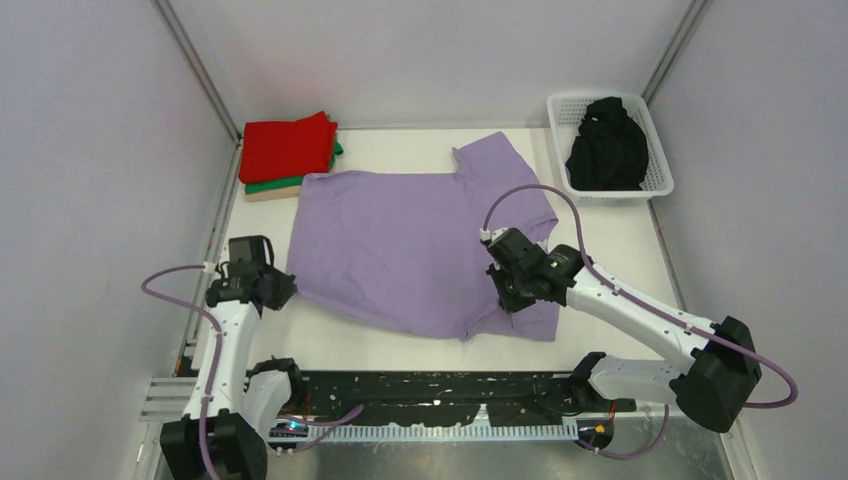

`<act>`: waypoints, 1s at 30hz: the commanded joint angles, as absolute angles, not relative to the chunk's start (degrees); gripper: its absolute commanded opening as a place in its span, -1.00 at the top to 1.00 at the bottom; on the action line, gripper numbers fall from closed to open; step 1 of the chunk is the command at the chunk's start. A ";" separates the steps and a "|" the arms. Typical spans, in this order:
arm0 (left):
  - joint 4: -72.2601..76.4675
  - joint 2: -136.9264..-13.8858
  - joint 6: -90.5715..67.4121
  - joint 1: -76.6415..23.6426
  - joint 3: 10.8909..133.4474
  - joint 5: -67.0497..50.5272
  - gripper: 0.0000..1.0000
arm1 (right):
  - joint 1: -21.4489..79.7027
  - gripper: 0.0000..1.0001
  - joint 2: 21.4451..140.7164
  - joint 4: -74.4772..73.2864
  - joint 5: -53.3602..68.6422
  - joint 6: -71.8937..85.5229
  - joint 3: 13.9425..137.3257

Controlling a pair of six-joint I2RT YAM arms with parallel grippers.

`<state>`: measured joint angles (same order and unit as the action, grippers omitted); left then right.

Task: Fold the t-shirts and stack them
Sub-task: Fold the flattened tshirt in 1/3 of the way

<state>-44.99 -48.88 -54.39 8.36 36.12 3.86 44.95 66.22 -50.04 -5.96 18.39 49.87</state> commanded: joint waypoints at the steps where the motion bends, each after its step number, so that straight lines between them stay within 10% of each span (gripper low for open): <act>1: -41.29 -52.62 -52.67 8.45 40.30 4.14 1.00 | 42.13 0.89 68.18 -48.92 -6.32 13.65 54.78; 26: -39.09 -85.06 -48.77 8.53 60.70 3.86 1.00 | 23.98 0.89 95.67 -39.45 -10.12 -6.55 80.51; 29: -39.89 -89.60 -47.83 8.50 63.85 4.90 0.54 | 21.91 0.79 102.62 -37.26 -13.20 -12.80 86.22; 30: -40.30 -91.19 -47.22 8.52 65.41 4.89 0.24 | 20.84 0.32 106.34 -37.17 -13.98 -12.90 90.22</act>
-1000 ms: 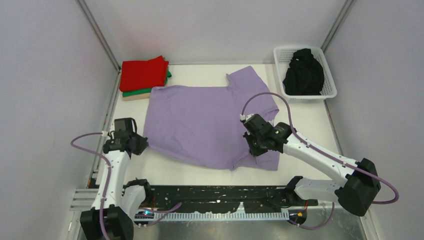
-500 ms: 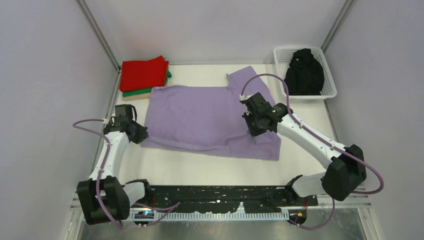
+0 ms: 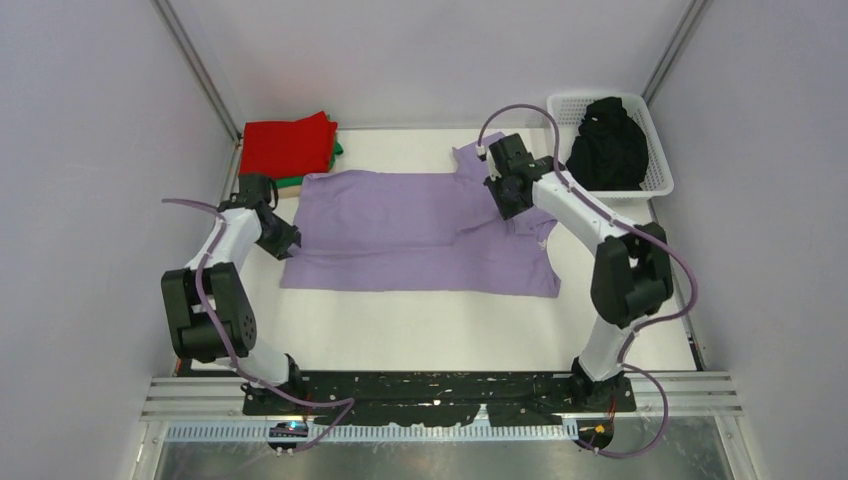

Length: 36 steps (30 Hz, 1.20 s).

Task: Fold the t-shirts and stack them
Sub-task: Fold the flattened tshirt in 1/3 of the way

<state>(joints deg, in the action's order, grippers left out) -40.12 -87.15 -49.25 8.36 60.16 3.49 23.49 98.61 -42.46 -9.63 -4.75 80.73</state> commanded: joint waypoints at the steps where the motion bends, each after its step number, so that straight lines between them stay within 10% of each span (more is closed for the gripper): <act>1: -41.31 -92.63 -46.74 8.52 67.12 5.32 -0.23 | 20.44 0.11 108.36 -37.84 -16.11 -12.45 92.66; 4: -43.21 -94.57 -46.19 8.44 70.78 6.41 -0.97 | 19.93 -0.41 114.54 -38.44 -20.49 -10.36 100.92; 9: -42.66 -91.62 -43.96 7.58 70.97 4.37 -0.99 | 19.86 -0.93 106.59 -32.19 -21.05 -3.54 92.75; 20: -35.60 -93.72 -41.45 -2.77 67.12 -5.33 -0.99 | 21.28 -0.91 93.95 -16.67 14.06 17.29 63.13; 36: -31.39 -95.72 -41.07 -7.82 55.81 -8.53 -0.99 | 25.10 -0.91 97.84 -31.21 0.38 19.30 56.34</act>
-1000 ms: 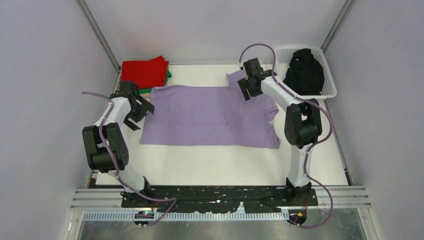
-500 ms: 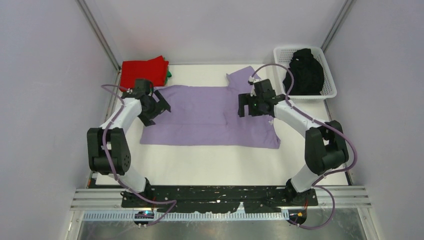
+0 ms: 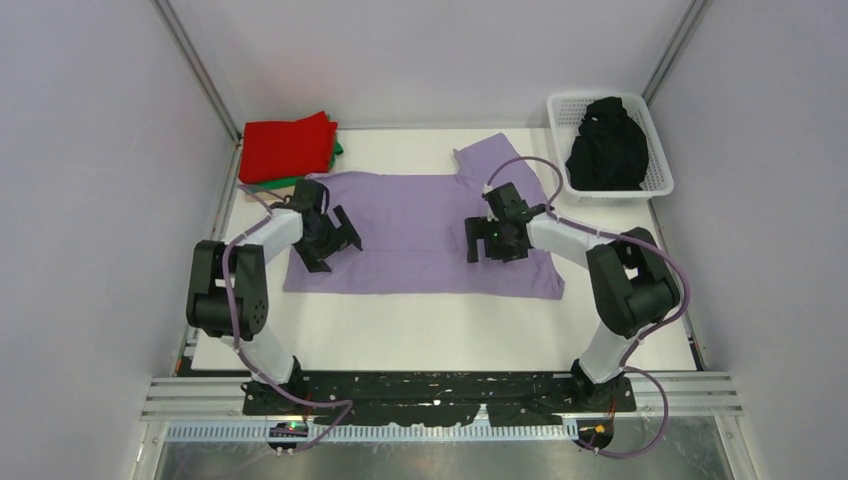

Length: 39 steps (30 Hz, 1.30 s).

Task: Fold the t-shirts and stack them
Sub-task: Fold the flattened tshirt in 1/3 of the way

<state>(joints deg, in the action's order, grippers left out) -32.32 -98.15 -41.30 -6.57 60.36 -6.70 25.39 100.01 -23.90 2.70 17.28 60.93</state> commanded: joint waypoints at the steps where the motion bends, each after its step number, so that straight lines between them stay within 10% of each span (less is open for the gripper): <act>1: -31.10 -94.80 -41.13 -8.01 54.34 -8.66 -0.99 | 25.12 -0.91 97.13 -31.78 0.29 19.46 54.82; 39: -42.44 -54.46 -54.60 -22.67 21.21 -9.78 -0.99 | 25.14 -0.91 77.37 -50.24 -7.06 23.74 39.14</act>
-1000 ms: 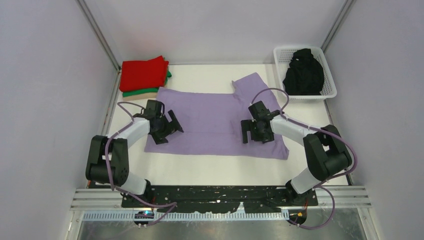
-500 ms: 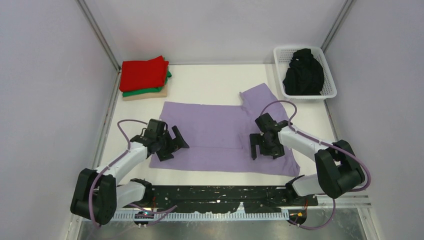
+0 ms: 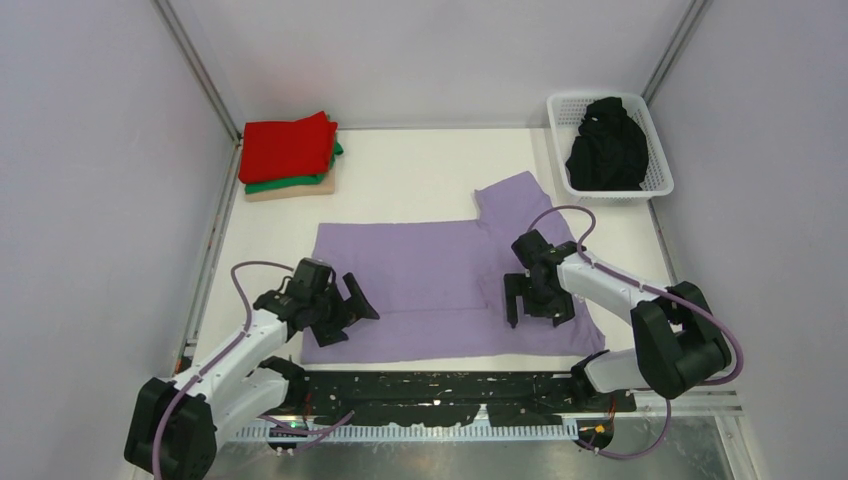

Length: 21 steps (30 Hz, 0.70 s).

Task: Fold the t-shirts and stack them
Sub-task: Fold the flattened tshirt in 1/3 of the way

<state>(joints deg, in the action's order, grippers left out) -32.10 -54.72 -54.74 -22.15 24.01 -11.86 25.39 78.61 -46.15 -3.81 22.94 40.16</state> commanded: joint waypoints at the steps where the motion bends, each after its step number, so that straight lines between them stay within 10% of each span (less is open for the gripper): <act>1: -41.90 -54.31 -54.65 -22.68 21.26 -9.84 -0.99 | 25.14 -0.91 77.09 -50.09 -6.83 23.86 39.04; 21: -37.35 -58.37 -47.29 -21.87 40.42 2.57 -0.99 | 25.09 -0.91 71.16 -51.46 -4.74 30.52 36.29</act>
<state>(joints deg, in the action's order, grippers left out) -37.56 -55.00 -51.59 -22.52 32.77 -5.32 25.39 73.41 -48.86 -3.70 28.21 37.15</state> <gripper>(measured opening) 0.994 0.955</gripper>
